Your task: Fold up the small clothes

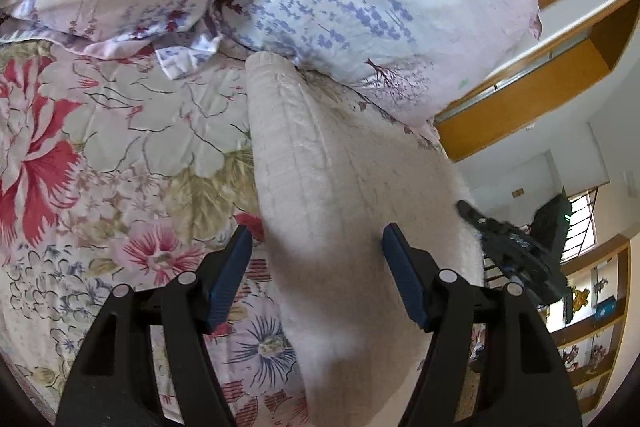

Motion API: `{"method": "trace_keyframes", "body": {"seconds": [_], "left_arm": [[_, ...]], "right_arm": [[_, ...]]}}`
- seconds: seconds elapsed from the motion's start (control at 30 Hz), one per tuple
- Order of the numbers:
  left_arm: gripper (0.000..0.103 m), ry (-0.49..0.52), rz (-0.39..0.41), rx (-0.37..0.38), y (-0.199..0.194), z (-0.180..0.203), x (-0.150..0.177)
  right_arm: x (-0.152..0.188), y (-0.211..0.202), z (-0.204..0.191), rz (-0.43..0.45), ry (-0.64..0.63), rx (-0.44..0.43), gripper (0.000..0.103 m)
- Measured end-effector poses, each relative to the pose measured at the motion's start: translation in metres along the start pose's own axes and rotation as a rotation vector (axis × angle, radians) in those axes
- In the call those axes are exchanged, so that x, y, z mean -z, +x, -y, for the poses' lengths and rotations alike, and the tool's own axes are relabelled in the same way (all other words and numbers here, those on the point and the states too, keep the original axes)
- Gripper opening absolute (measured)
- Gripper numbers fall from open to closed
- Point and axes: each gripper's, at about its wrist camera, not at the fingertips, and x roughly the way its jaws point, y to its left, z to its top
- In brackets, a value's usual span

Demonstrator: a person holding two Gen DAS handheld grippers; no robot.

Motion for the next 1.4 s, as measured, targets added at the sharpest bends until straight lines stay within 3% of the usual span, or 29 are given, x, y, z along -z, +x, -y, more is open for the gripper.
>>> {"method": "trace_keyframes", "body": {"seconds": [0.17,0.23,0.3,0.43,0.6,0.67,0.7,0.73,0.9,1.03,1.2,1.27,1.33,1.4], "left_arm": [[0.067,-0.01,-0.016,0.014,0.009,0.002,0.002],[0.067,-0.014,-0.016,0.023,0.006,0.001,0.005],[0.067,-0.02,-0.015,0.032,-0.001,-0.001,0.01],[0.067,-0.028,-0.015,0.051,-0.012,-0.002,0.021],[0.065,-0.028,-0.034,0.058,-0.013,0.0,0.036],[0.065,-0.03,-0.039,0.055,-0.012,0.0,0.04],[0.065,-0.032,-0.041,0.053,-0.01,0.0,0.04],[0.065,-0.034,-0.042,0.052,-0.01,0.0,0.04],[0.065,-0.032,-0.04,0.046,-0.008,0.002,0.041],[0.065,-0.029,-0.048,0.047,-0.008,0.001,0.045],[0.065,-0.019,-0.049,0.04,-0.003,0.002,0.046],[0.065,-0.019,-0.05,0.038,-0.002,0.002,0.046],[0.067,-0.03,-0.055,0.045,-0.002,0.001,0.045],[0.07,-0.042,-0.051,0.058,-0.003,-0.001,0.041]], "right_arm": [[0.002,0.009,0.011,-0.023,0.039,-0.039,0.016],[0.004,-0.005,0.017,-0.012,0.062,-0.061,0.035],[0.012,-0.02,0.023,-0.011,0.067,-0.104,0.046],[0.037,-0.038,0.031,-0.054,0.065,-0.178,0.046],[0.061,-0.045,0.03,-0.091,0.028,-0.189,0.045],[0.068,-0.043,0.024,-0.097,-0.006,-0.177,0.035],[0.07,-0.041,0.022,-0.099,-0.028,-0.166,0.016],[0.071,-0.043,0.018,-0.076,-0.042,-0.145,0.014],[0.066,-0.065,0.01,0.061,-0.073,-0.124,0.012],[0.072,-0.035,0.025,-0.03,-0.044,-0.013,0.011],[0.073,-0.026,0.034,-0.061,-0.001,-0.025,0.012],[0.071,-0.029,0.032,-0.07,-0.014,-0.005,0.019],[0.066,-0.037,0.032,-0.07,0.007,-0.012,0.042],[0.06,-0.042,0.035,-0.053,0.041,-0.046,0.055]]}}
